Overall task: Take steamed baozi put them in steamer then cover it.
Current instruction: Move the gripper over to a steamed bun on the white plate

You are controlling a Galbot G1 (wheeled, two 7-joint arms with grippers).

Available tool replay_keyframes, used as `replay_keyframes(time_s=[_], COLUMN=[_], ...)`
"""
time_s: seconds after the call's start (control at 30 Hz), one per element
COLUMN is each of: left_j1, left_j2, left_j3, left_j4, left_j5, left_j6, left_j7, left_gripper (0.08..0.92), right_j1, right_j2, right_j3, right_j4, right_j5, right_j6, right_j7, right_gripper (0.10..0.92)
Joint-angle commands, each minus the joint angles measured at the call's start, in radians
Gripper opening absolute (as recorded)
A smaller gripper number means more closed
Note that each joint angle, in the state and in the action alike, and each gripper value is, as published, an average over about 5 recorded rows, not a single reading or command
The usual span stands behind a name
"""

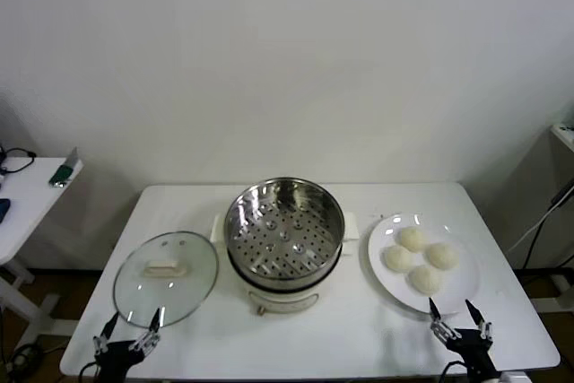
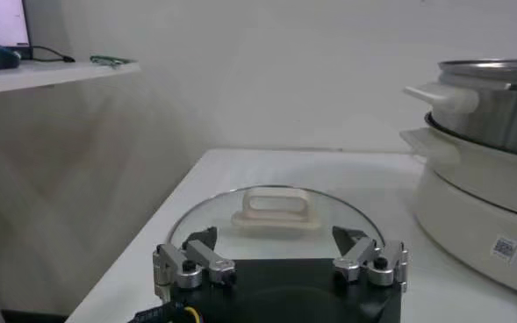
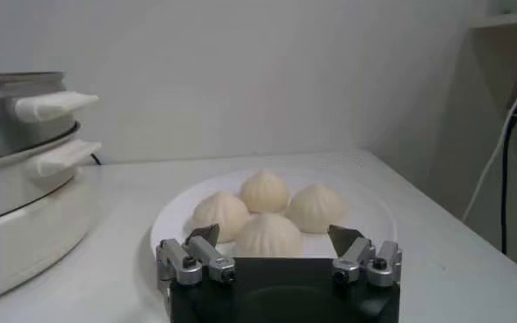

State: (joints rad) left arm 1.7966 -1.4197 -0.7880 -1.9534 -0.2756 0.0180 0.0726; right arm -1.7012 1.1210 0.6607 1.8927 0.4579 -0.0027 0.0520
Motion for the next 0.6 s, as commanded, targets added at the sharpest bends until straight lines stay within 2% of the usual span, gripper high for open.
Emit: replay_keyframes(time_s=[0.03, 0.17, 0.33, 0.6], left_j1=[-0.001, -0.008, -0.016, -0.027], left_j2=[0.002, 0.004, 0.003, 0.005], left_j3=[0.000, 0.003, 0.009, 0.022], left_j4=[0.001, 0.003, 0.002, 0.009], left_j5=[0.001, 0.002, 0.001, 0.004], left_j6=[0.000, -0.002, -0.004, -0.009], left_j7=[0.001, 0.001, 0.000, -0.002], left_gripper=[0.823, 0.823, 0.823, 0.823], right_j1=[0.048, 0.177, 0.446, 0.898], right_j2=[-0.006, -0.083, -0.219, -0.550], right_j3=[0.011, 0.006, -0.041, -0.386], right_j4=[0.017, 0.034, -0.039, -0.304], right_j5=[-0.024, -0.078, -0.118, -0.110], right_j6=[-0.084, -0.227, -0.369, -0.423], right_j7=[0.008, 0.039, -0.023, -0.377], right_gripper=[0.823, 0.823, 0.823, 0.823])
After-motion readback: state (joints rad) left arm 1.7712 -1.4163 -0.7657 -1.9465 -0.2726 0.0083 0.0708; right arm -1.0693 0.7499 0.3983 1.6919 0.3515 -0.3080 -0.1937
